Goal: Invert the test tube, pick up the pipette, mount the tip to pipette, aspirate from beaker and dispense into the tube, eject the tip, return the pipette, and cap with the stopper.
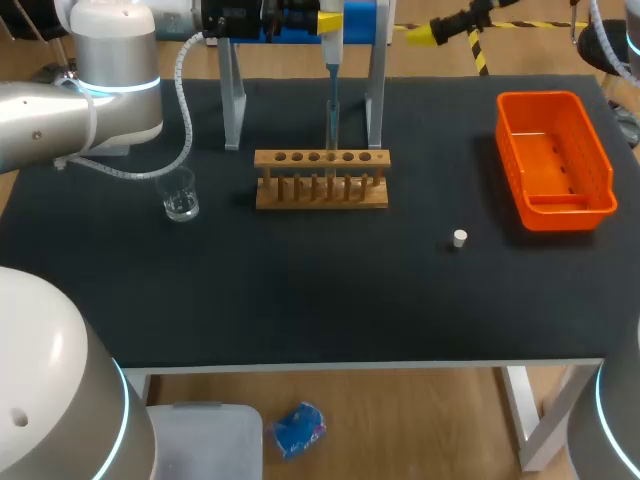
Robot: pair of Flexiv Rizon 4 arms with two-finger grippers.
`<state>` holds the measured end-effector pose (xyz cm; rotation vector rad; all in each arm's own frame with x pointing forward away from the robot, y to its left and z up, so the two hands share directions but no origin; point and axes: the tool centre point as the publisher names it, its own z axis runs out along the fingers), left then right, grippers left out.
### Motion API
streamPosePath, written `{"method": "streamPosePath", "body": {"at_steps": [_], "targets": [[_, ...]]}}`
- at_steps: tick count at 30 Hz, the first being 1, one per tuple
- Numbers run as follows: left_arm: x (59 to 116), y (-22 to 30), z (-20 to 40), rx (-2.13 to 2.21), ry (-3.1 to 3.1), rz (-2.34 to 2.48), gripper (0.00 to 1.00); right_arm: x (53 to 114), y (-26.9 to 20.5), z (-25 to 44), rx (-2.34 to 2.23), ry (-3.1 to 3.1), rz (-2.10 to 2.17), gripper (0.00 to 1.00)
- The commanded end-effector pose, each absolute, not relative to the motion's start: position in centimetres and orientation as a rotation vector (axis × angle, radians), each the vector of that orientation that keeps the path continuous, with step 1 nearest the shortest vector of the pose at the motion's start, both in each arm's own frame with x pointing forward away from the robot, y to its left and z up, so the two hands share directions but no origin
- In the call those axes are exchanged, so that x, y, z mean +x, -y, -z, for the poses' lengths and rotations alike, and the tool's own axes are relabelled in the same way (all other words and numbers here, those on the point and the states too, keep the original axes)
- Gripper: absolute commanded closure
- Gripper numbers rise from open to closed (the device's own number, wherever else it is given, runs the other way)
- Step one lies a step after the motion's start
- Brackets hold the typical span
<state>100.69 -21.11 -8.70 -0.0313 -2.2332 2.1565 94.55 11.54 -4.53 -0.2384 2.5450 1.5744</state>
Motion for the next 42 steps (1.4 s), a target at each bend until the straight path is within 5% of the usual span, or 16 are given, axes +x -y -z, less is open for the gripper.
{"method": "streamPosePath", "body": {"at_steps": [1,2,17,42], "targets": [[100.7,21.1,8.6,-0.030,2.236,-2.155,1.00,95.7,-12.4,3.5,-0.249,-2.510,-1.629,0.91],[100.7,21.1,8.6,-0.030,2.236,-2.155,1.00,95.8,-12.7,2.9,-0.267,-2.491,-1.655,1.00],[100.7,21.1,8.6,-0.030,2.236,-2.155,1.00,95.1,-16.2,-2.3,-0.362,-2.345,-2.023,1.00],[100.7,21.1,8.6,-0.030,2.236,-2.155,1.00,95.9,-17.3,-1.5,-0.283,-2.314,-2.225,1.00]]}}
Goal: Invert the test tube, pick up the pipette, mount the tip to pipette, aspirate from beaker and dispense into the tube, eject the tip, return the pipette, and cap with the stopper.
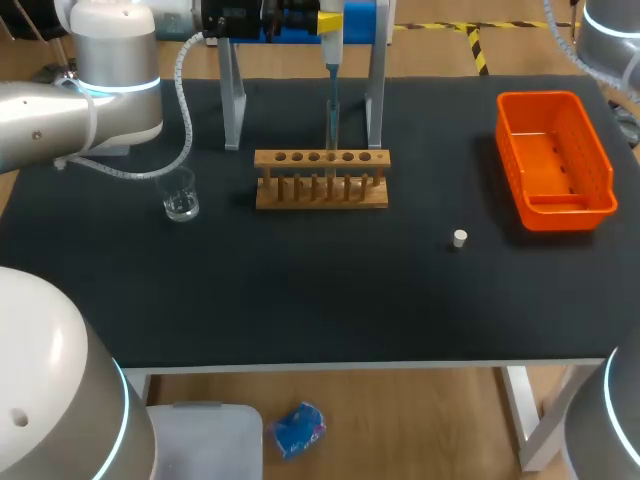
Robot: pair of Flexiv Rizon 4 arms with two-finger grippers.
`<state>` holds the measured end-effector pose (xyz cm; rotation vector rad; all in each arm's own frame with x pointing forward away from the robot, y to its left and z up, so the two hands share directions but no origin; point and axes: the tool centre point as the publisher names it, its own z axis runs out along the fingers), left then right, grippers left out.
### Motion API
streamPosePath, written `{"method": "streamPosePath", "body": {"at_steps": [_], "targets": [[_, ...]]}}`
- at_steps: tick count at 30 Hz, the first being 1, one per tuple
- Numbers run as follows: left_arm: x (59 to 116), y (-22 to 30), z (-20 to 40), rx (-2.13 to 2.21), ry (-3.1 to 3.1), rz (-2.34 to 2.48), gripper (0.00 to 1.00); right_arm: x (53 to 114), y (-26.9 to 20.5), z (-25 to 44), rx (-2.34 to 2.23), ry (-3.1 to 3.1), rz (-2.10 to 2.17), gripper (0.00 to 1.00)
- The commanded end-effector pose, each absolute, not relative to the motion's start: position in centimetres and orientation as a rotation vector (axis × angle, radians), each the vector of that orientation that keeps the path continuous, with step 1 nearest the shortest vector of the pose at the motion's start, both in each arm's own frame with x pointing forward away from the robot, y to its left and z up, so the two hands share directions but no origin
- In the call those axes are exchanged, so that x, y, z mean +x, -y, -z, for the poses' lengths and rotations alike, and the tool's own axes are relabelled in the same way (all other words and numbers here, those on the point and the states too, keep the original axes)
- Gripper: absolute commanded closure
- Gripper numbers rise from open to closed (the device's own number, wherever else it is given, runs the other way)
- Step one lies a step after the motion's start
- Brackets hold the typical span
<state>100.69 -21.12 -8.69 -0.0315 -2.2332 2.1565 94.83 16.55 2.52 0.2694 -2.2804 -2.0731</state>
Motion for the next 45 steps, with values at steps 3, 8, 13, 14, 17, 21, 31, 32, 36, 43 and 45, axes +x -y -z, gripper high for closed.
{"method": "streamPosePath", "body": {"at_steps": [3,8,13,14,17,21,31,32,36,43,45], "targets": [[100.7,21.1,8.6,-0.030,2.236,-2.155,1.00,96.3,-17.9,-1.4,0.250,2.170,2.111,1.00],[100.7,21.1,8.6,-0.030,2.236,-2.155,1.00,96.8,-18.8,-1.3,0.229,2.129,2.112,1.00],[100.7,21.1,8.6,-0.030,2.236,-2.155,1.00,97.6,-19.5,-1.1,0.210,2.110,2.108,1.00],[100.7,21.1,8.6,-0.030,2.236,-2.155,1.00,97.7,-19.6,-1.1,0.205,2.109,2.106,1.00],[100.7,21.1,8.6,-0.030,2.236,-2.155,1.00,98.2,-20.0,-1.1,0.200,2.100,2.107,1.00],[100.7,21.1,8.6,-0.030,2.236,-2.155,1.00,99.0,-20.2,-0.8,0.177,2.112,2.085,1.00],[100.7,21.1,8.6,-0.030,2.236,-2.155,1.00,99.9,-21.1,-0.1,0.175,2.120,2.054,1.00],[100.7,21.1,8.6,-0.030,2.236,-2.155,1.00,99.9,-21.2,0.0,0.173,2.118,2.052,1.00],[100.7,21.1,8.6,-0.030,2.236,-2.155,1.00,99.9,-21.5,0.5,0.171,2.106,2.052,1.00],[100.7,21.1,8.6,-0.030,2.236,-2.155,1.00,100.1,-21.7,1.1,0.177,2.089,2.064,1.00],[100.7,21.1,8.6,-0.030,2.236,-2.155,1.00,100.2,-21.8,1.1,0.180,2.086,2.064,1.00]]}}
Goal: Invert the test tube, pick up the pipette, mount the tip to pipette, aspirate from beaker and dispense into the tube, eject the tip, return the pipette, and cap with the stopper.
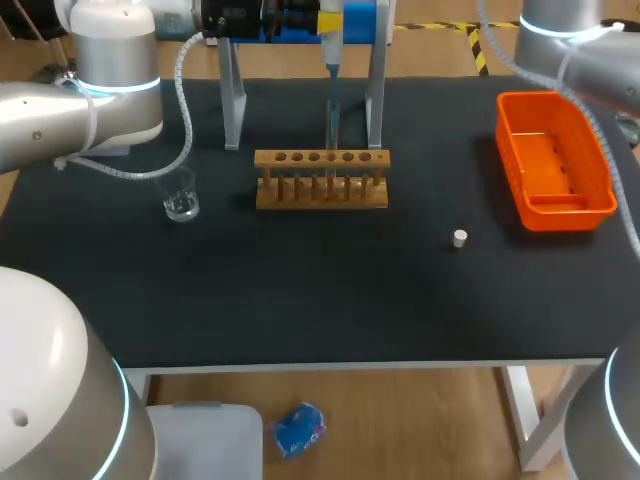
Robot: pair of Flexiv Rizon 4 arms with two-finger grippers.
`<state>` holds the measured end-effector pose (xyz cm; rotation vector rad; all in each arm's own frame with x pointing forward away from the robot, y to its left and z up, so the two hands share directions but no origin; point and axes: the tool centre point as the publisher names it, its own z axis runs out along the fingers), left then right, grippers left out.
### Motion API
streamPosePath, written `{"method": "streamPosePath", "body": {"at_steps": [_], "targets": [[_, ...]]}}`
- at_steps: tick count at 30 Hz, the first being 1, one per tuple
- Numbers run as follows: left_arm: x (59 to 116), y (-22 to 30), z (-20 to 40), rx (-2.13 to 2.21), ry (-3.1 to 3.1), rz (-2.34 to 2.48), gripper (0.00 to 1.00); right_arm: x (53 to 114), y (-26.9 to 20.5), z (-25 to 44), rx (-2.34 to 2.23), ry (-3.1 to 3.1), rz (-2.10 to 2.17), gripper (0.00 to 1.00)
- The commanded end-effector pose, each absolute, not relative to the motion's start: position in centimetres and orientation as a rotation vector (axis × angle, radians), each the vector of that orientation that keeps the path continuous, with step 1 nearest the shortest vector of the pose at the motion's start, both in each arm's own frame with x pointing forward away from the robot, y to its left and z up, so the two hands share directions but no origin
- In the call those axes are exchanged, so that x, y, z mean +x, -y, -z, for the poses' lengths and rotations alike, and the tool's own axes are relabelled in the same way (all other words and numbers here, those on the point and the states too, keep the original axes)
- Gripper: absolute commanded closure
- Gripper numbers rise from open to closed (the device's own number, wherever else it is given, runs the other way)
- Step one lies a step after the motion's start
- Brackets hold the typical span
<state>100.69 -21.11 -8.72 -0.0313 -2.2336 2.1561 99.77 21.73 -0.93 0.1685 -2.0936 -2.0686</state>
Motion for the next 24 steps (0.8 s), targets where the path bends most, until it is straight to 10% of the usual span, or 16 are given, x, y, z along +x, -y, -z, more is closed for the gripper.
{"method": "streamPosePath", "body": {"at_steps": [1,24], "targets": [[100.67,21.14,8.63,-0.030,2.236,-2.155,1.00,100.19,-21.80,1.16,0.181,2.084,2.065,1.00],[100.67,21.14,8.63,-0.030,2.236,-2.155,1.00,101.17,-21.86,0.62,0.205,2.064,2.092,1.00]]}}
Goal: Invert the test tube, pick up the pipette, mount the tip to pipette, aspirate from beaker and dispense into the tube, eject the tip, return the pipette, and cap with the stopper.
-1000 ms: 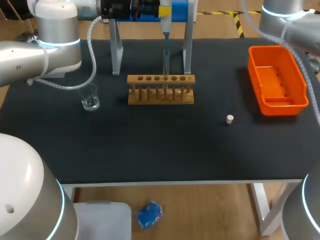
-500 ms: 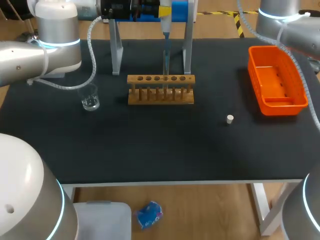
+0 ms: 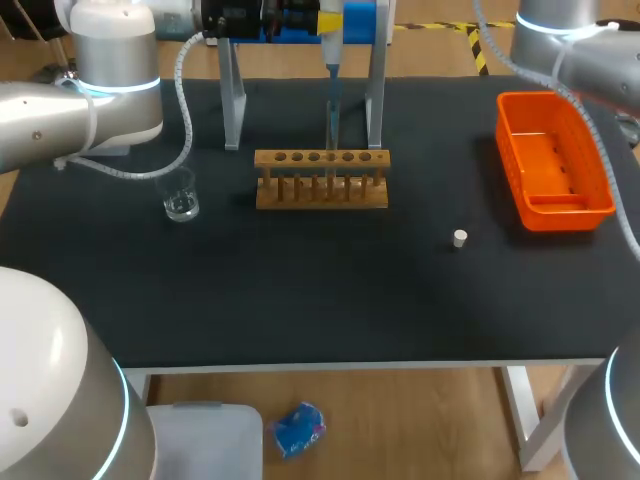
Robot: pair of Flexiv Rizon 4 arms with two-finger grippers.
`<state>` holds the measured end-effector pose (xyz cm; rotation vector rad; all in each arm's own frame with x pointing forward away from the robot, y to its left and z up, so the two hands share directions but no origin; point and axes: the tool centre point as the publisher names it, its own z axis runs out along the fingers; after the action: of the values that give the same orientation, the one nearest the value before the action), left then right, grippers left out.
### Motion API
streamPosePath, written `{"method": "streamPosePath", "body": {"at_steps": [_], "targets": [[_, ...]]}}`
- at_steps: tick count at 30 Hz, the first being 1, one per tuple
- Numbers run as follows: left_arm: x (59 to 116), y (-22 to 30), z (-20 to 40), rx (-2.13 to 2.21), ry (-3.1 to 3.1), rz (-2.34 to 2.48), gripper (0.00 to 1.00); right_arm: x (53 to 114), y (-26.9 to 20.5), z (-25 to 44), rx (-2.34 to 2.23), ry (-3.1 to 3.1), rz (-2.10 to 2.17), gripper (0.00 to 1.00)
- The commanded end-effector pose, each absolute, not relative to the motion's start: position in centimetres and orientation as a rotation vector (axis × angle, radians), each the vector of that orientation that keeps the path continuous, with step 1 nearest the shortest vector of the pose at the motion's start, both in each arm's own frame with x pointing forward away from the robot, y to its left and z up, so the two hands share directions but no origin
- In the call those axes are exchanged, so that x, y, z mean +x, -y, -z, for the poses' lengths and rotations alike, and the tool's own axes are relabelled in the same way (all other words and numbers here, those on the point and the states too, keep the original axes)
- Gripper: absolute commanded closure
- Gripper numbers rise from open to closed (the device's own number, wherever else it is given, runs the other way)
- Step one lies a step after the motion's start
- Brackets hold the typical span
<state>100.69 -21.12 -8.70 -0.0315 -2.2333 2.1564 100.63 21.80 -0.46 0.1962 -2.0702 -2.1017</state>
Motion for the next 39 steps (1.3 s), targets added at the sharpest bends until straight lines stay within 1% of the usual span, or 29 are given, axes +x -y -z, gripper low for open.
{"method": "streamPosePath", "body": {"at_steps": [1,39], "targets": [[100.7,21.1,8.6,-0.030,2.236,-2.155,1.00,101.2,-21.9,0.7,0.204,2.061,2.093,1.00],[100.7,21.1,8.6,-0.030,2.236,-2.155,1.00,99.9,-21.6,3.4,0.182,2.115,2.036,1.00]]}}
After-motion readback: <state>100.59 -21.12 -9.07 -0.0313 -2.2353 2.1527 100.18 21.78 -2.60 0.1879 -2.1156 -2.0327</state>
